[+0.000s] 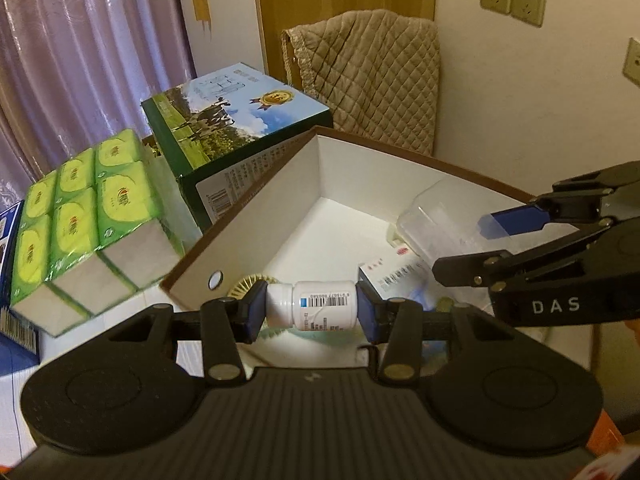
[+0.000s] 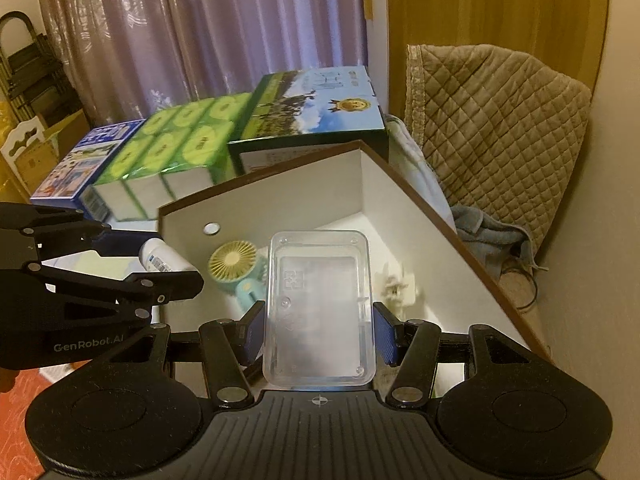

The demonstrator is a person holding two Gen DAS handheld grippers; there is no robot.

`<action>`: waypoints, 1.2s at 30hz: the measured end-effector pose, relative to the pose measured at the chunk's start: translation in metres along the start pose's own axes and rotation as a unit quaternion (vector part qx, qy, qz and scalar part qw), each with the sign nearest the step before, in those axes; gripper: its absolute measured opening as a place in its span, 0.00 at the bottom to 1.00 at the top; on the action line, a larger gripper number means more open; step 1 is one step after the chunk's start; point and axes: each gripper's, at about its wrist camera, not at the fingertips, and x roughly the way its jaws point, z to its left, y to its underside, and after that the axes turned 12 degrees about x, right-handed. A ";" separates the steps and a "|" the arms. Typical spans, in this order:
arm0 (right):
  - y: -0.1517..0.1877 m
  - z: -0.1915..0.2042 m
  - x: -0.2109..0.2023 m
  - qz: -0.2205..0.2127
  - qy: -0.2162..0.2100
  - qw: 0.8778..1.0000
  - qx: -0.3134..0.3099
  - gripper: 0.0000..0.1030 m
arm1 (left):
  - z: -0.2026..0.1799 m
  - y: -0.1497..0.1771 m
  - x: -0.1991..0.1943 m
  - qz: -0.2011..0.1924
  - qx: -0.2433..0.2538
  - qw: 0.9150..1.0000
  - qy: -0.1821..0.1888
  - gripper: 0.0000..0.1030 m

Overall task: Organize rigid objects
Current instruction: 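Carry the pill bottle and clear container over the brown box with both grippers, then lower both items into the brown box and open both grippers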

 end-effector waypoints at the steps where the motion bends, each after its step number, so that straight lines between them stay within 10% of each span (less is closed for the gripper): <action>1: -0.003 -0.002 0.005 0.002 0.000 1.000 0.001 0.50 | 0.003 -0.003 0.006 0.001 0.001 1.000 0.002 0.41; 15: -0.042 -0.029 0.071 0.023 0.004 1.000 0.016 0.50 | 0.022 -0.037 0.078 0.011 0.025 1.000 0.002 0.41; 20: -0.050 -0.031 0.081 0.023 0.004 1.000 0.016 0.50 | 0.027 -0.042 0.087 0.008 0.031 0.999 -0.017 0.55; 36: -0.048 -0.025 0.089 -0.007 -0.003 1.000 0.001 0.56 | 0.043 -0.031 0.081 0.025 -0.003 1.000 0.002 0.54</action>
